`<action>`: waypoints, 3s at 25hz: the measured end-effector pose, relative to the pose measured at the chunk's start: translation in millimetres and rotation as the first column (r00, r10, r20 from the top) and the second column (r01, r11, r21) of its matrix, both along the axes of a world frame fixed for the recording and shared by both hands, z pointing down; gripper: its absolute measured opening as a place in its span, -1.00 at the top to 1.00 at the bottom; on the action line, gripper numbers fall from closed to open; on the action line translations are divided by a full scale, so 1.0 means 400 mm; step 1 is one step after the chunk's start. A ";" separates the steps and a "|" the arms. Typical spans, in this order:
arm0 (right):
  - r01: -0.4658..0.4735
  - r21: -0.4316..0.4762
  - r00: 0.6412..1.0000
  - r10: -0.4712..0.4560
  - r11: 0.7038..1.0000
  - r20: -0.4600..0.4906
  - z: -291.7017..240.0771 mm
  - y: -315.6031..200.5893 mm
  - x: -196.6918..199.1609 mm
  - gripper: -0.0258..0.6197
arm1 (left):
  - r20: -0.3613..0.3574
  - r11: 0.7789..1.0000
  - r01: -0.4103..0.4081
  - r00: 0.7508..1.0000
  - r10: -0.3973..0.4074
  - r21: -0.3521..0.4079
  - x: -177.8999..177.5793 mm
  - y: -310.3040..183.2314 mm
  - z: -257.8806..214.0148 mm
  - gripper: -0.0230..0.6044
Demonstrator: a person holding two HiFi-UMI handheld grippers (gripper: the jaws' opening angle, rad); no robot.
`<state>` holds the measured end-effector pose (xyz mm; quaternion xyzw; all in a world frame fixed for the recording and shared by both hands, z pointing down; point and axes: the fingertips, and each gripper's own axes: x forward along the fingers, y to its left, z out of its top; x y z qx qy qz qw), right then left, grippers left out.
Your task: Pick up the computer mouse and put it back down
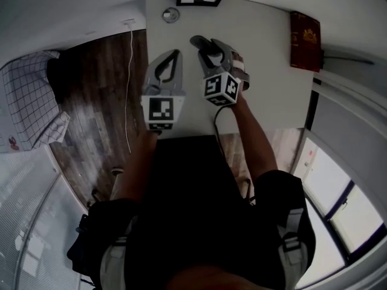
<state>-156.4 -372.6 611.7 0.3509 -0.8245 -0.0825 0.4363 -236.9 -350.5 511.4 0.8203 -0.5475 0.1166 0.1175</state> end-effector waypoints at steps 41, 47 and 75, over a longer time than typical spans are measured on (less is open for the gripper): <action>-0.523 0.543 0.730 0.017 0.657 0.683 -0.940 0.620 0.136 0.16 | -0.122 0.881 -0.164 0.963 0.241 0.443 0.123 0.486 -0.587 0.93; -0.536 0.533 0.707 0.003 0.654 0.707 -0.945 0.679 0.205 0.16 | -0.115 0.877 -0.171 0.962 0.246 0.449 0.196 0.540 -0.597 0.93; -0.480 0.543 0.620 -0.172 0.689 0.766 -1.006 1.048 0.642 0.16 | -0.111 0.826 -0.019 0.989 0.099 0.564 0.602 0.971 -0.775 0.93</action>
